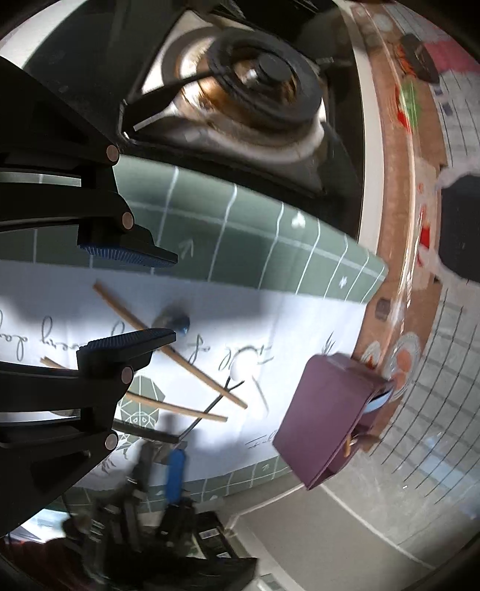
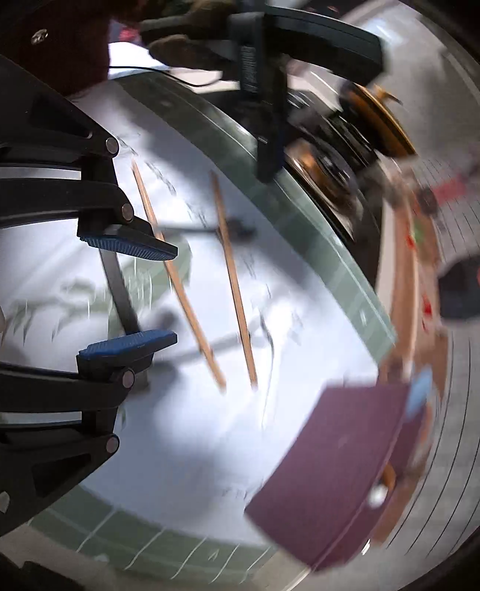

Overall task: Organize utensils
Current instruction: 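Move both tools down to the chopsticks on the mat and grasp one chopstick each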

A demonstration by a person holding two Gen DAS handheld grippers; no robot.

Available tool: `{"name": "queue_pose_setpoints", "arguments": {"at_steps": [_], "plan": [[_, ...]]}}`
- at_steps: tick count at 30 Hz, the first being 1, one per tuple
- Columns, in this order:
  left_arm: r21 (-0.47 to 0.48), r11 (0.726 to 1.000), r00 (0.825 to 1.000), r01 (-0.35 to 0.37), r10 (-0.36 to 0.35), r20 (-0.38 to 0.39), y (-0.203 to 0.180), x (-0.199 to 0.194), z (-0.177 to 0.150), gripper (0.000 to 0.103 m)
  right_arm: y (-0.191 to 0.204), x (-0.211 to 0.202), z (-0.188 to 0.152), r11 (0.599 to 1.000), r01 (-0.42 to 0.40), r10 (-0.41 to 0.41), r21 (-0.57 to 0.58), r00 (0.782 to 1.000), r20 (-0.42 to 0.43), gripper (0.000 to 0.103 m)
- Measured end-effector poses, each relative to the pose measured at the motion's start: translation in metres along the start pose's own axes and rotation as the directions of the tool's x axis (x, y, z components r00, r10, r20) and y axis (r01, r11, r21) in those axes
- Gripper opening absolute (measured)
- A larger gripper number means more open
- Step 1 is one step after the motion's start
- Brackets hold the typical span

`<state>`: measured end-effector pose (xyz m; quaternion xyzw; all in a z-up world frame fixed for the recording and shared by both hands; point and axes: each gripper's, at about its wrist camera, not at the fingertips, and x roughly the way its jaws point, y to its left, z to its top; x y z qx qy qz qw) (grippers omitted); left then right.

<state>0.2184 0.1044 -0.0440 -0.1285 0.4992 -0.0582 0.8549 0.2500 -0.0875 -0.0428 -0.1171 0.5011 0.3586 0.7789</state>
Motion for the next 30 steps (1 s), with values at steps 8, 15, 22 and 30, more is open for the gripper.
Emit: {"name": "queue_pose_setpoints", "arguments": {"at_steps": [8,15,22,30], "plan": [[-0.036,0.995,0.992,-0.091,0.094,0.085,0.025,-0.037,-0.011,0.037,0.05,0.049,0.04,0.996,-0.016,0.016,-0.09,1.0,-0.001,0.037],[-0.042,0.993,0.986,-0.113,0.118,0.119,0.026,-0.046,-0.018,0.039,0.07,0.074,0.048,0.982,0.072,-0.078,-0.174,0.997,-0.029,0.035],[0.0,0.997,0.993,-0.079,0.079,0.085,0.01,-0.03,-0.012,0.041,0.01,0.04,0.011,0.991,0.117,-0.12,-0.069,0.992,-0.047,0.035],[0.192,0.98,0.998,0.06,-0.064,0.012,-0.046,0.015,0.012,0.041,-0.056,-0.021,-0.024,0.973,0.154,-0.166,0.172,0.985,0.057,0.035]]}}
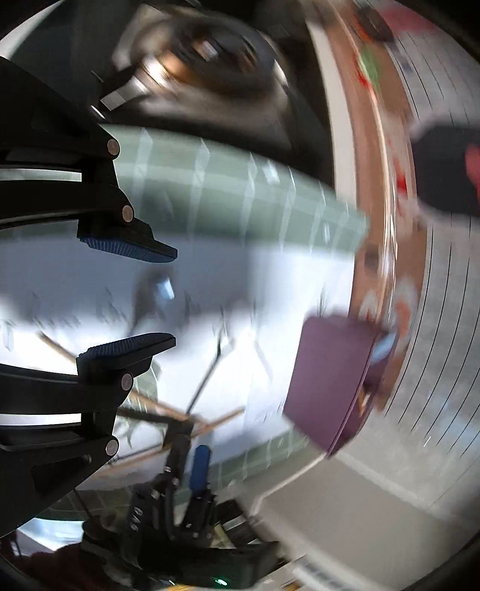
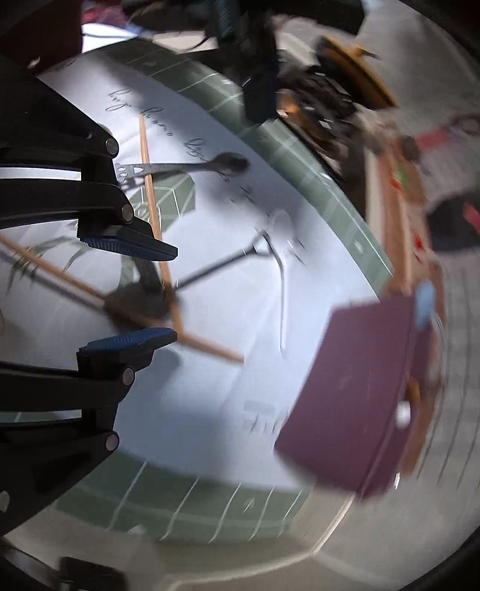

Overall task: Organize utensils
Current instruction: 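Move both tools down to the chopsticks on the mat and grasp one chopstick each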

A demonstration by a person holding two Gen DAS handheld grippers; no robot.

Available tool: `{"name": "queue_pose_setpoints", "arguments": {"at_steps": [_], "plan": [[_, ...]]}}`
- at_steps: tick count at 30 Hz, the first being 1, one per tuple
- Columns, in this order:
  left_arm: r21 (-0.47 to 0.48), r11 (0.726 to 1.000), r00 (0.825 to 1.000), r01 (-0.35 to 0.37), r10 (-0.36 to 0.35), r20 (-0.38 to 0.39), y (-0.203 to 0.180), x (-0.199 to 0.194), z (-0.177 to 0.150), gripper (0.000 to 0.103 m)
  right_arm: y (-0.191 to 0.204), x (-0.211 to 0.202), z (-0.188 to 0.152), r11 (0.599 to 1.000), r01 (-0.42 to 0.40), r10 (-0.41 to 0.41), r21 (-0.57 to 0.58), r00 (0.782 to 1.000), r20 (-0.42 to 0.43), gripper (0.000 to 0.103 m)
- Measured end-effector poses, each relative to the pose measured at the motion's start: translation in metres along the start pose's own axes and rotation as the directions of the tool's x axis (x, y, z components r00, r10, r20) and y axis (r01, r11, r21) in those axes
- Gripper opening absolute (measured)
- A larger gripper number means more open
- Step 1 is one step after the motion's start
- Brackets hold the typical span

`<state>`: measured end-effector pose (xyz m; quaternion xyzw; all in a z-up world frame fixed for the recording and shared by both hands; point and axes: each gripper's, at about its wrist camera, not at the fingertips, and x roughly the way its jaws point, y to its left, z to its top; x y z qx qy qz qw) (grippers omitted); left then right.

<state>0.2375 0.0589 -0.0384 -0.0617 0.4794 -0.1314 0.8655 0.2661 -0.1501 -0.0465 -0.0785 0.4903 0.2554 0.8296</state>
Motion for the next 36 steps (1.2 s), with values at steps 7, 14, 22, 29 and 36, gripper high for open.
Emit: {"name": "queue_pose_setpoints", "arguments": {"at_steps": [7,14,22,29,36], "plan": [[0.055,0.998,0.994,-0.006,0.012,-0.108,-0.032,0.054,0.037,0.041,-0.028,-0.019,-0.019,0.995,0.034,-0.038,0.092,0.998,0.047,0.036],[-0.2,0.98,0.996,0.006,-0.023,-0.085,-0.021,0.066,0.052,0.041,-0.04,-0.019,-0.031,0.983,0.036,-0.048,0.182,0.997,0.059,0.036],[-0.094,0.995,0.997,0.04,-0.046,-0.056,-0.044,0.082,0.067,0.041,-0.019,-0.005,-0.029,0.977,0.034,-0.043,0.21,0.998,0.039,0.037],[-0.035,0.999,1.0,0.005,-0.006,-0.022,-0.038,0.048,0.059,0.041,0.001,0.022,-0.011,0.983,0.081,-0.082,0.167,0.997,-0.001,0.033],[-0.055,0.998,1.0,0.006,-0.007,-0.021,-0.025,0.033,0.044,0.041,-0.006,0.022,-0.013,0.986,0.079,-0.077,0.148,0.997,-0.021,0.008]]}}
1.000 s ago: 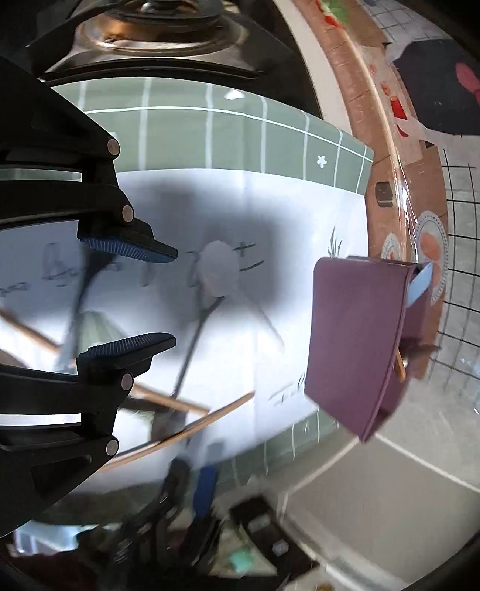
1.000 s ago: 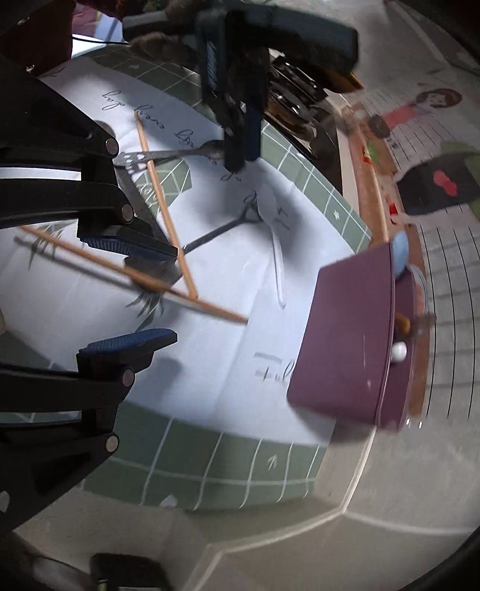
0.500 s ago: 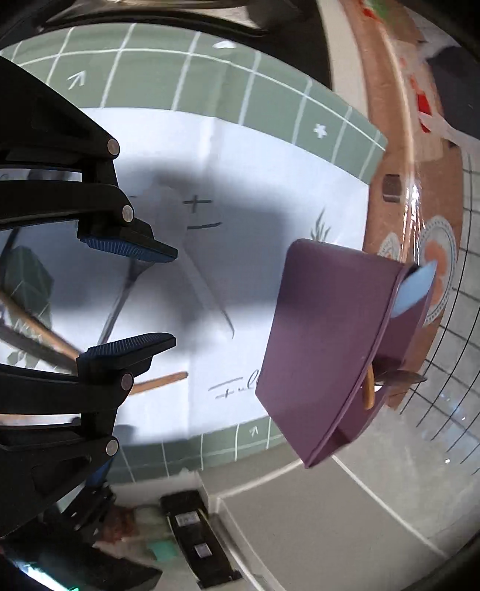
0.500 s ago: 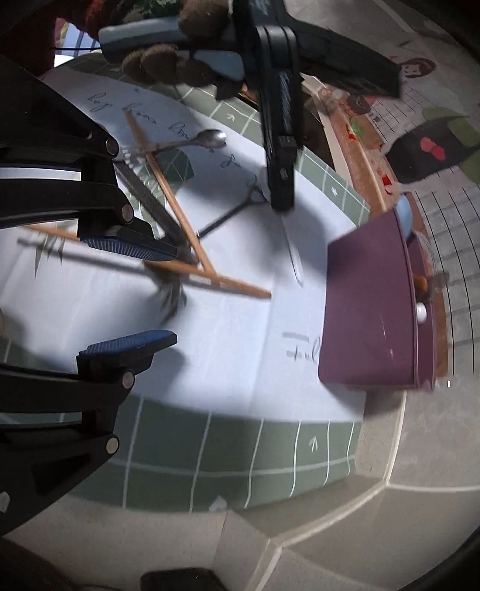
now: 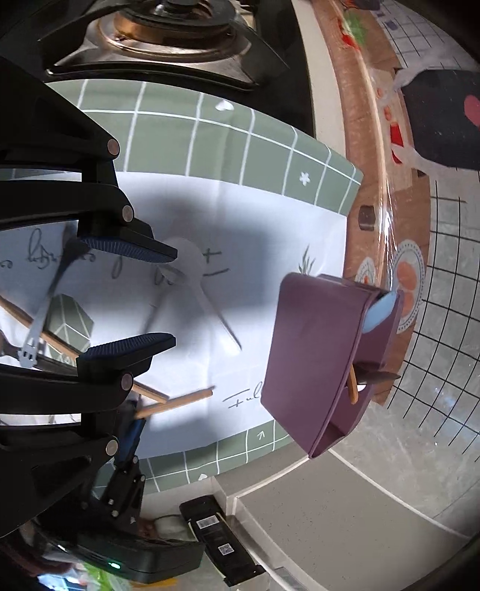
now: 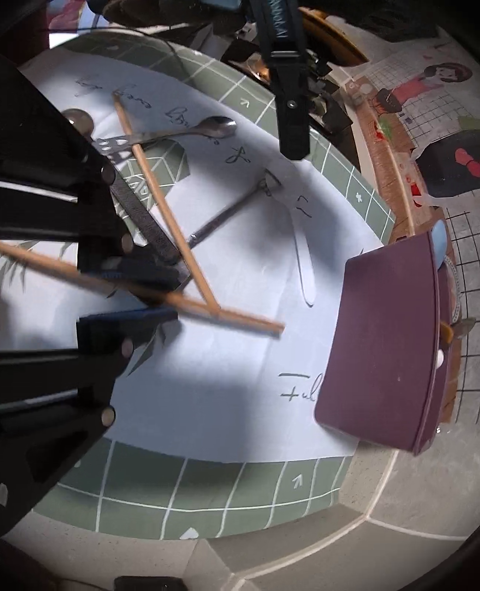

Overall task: Organize utensils
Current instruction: 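Move both tools down to the chopsticks on the mat and grasp one chopstick each, then lift both chopsticks over the caddy and drop them in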

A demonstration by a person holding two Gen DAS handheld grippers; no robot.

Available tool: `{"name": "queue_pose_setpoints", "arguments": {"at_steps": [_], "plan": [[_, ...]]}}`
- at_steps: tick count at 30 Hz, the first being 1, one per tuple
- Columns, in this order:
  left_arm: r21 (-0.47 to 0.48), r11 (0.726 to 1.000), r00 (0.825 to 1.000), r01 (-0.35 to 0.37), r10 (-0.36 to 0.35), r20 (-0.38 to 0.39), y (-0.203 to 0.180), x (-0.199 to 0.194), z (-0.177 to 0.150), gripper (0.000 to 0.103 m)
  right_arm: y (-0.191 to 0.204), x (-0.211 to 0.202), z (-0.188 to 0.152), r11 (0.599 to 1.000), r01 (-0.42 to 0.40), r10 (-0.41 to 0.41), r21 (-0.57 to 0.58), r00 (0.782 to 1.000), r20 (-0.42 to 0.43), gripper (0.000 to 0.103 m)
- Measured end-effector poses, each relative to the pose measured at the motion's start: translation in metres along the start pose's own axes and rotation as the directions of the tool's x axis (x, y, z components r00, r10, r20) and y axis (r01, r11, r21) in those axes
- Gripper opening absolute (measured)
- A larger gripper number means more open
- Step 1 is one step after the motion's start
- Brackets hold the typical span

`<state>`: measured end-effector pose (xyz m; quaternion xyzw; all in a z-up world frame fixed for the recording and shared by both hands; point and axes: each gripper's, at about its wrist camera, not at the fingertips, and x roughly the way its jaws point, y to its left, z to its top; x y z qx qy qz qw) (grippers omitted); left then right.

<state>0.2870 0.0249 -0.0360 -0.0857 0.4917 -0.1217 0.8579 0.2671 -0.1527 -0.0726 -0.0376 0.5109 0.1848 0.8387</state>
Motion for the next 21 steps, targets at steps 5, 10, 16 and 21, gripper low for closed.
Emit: {"name": "queue_pose_setpoints", "arguments": {"at_steps": [5,10,16,21], "plan": [[0.027,1.0,1.0,0.011,-0.01,-0.012,-0.001,-0.003,-0.012,0.041,-0.032,-0.021,-0.011,0.994,-0.065,0.063,0.084,0.998,0.026,0.005],[0.113,0.992,0.997,0.049,-0.043,-0.057,-0.013,0.0,-0.025,0.042,-0.076,-0.042,-0.022,0.958,-0.168,0.157,0.231,0.985,0.067,0.005],[0.302,0.949,0.988,0.089,-0.046,-0.149,-0.053,0.018,-0.041,0.043,-0.09,-0.05,-0.019,0.961,-0.115,0.099,0.251,0.992,0.076,0.005],[0.421,0.902,0.982,0.093,-0.014,-0.187,-0.089,0.035,-0.035,0.032,-0.083,-0.053,-0.018,0.969,-0.104,0.087,0.224,0.992,0.087,0.005]]}}
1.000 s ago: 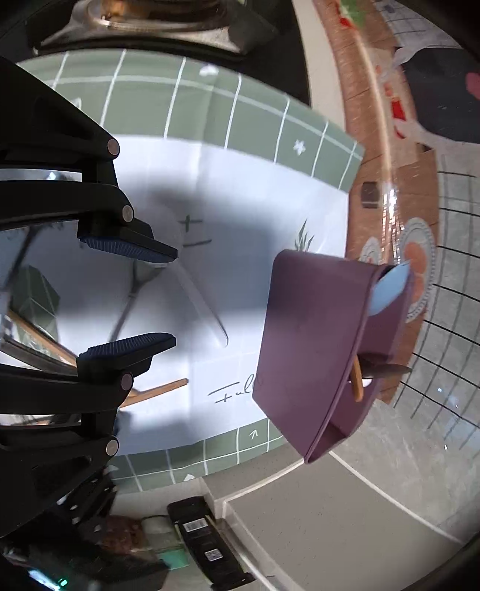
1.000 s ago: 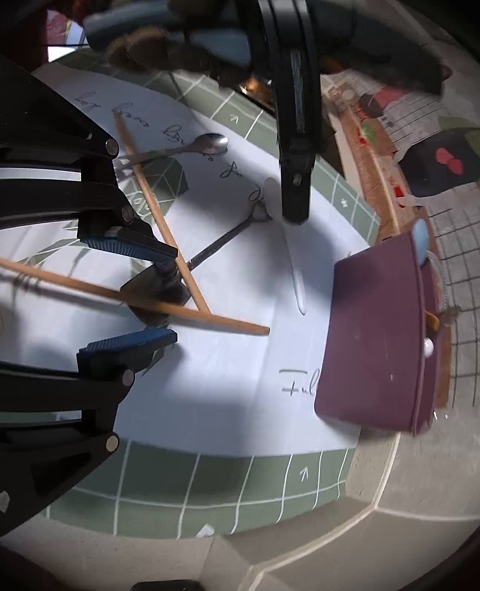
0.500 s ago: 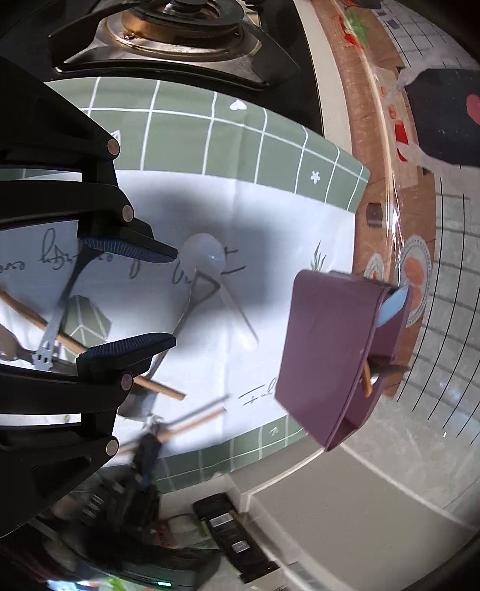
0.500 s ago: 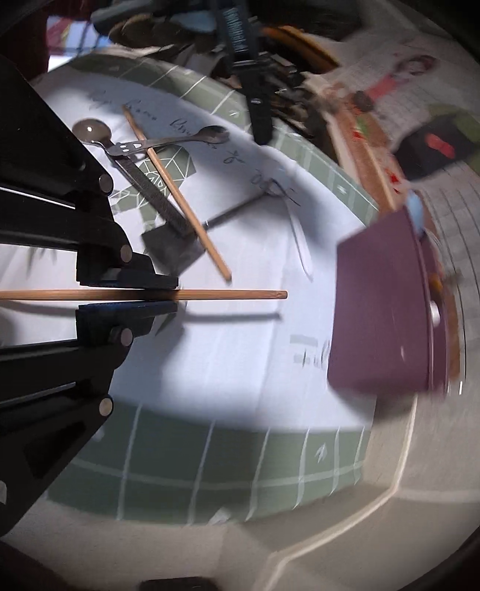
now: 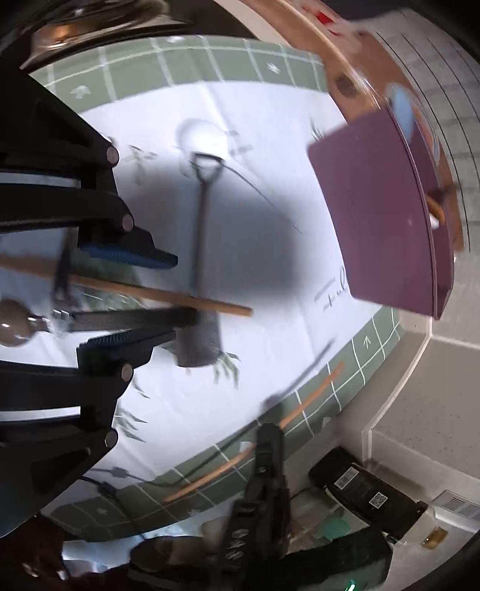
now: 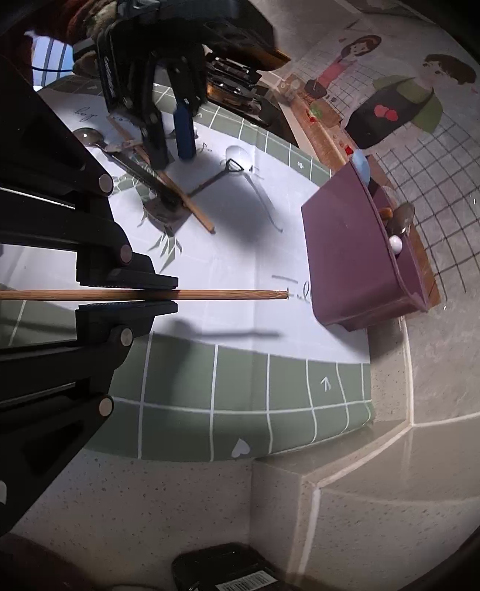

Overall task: Organize utensils
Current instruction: 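Lift both chopsticks over the caddy and drop them in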

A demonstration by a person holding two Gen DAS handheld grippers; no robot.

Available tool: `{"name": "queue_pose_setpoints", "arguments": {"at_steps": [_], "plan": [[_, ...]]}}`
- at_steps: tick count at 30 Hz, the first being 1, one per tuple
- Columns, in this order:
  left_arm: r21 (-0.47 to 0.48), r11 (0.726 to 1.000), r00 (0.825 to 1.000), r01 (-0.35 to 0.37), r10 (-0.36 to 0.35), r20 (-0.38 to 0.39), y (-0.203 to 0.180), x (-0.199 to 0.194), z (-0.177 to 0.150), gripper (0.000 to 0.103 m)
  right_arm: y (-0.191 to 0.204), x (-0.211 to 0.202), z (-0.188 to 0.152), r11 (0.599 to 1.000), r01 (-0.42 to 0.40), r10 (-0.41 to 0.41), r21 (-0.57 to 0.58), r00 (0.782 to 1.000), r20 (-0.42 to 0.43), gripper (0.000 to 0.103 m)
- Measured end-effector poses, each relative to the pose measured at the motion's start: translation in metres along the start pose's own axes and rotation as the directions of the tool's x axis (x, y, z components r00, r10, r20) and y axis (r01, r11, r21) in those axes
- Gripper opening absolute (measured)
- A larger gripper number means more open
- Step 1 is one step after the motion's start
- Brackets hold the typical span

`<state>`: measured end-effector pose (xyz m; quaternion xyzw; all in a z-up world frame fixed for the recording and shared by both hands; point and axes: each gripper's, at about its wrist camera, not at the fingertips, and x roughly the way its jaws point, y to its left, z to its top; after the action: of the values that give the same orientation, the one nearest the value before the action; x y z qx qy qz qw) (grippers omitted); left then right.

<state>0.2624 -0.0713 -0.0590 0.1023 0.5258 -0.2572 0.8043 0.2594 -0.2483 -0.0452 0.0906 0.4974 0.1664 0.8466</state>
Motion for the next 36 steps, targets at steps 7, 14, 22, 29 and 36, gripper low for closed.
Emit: {"name": "queue_pose_setpoints", "arguments": {"at_steps": [7,14,22,29,36], "plan": [[0.09,0.996,0.993,-0.026,0.036,-0.109,-0.013,0.026,0.028,0.017,0.007,-0.001,-0.005,1.0,-0.011,0.011,-0.02,1.0,0.009,0.005],[0.087,0.995,0.978,-0.042,0.059,-0.202,-0.011,0.039,0.043,0.016,0.003,0.0,-0.007,1.0,-0.01,0.01,-0.01,1.0,0.011,0.005],[-0.062,0.998,0.997,0.003,-0.008,-0.08,0.006,0.02,0.032,0.007,0.004,-0.004,-0.005,0.999,-0.036,0.036,0.005,0.999,0.038,0.005],[-0.235,0.968,0.966,0.09,-0.028,0.255,0.024,-0.068,0.002,0.005,0.019,-0.033,0.006,0.998,-0.055,0.058,-0.021,0.986,0.157,0.005],[-0.269,0.961,0.921,0.065,0.046,0.386,0.04,-0.113,-0.003,0.005,0.044,-0.04,0.021,0.996,-0.017,0.033,-0.085,0.981,0.19,0.005]]}}
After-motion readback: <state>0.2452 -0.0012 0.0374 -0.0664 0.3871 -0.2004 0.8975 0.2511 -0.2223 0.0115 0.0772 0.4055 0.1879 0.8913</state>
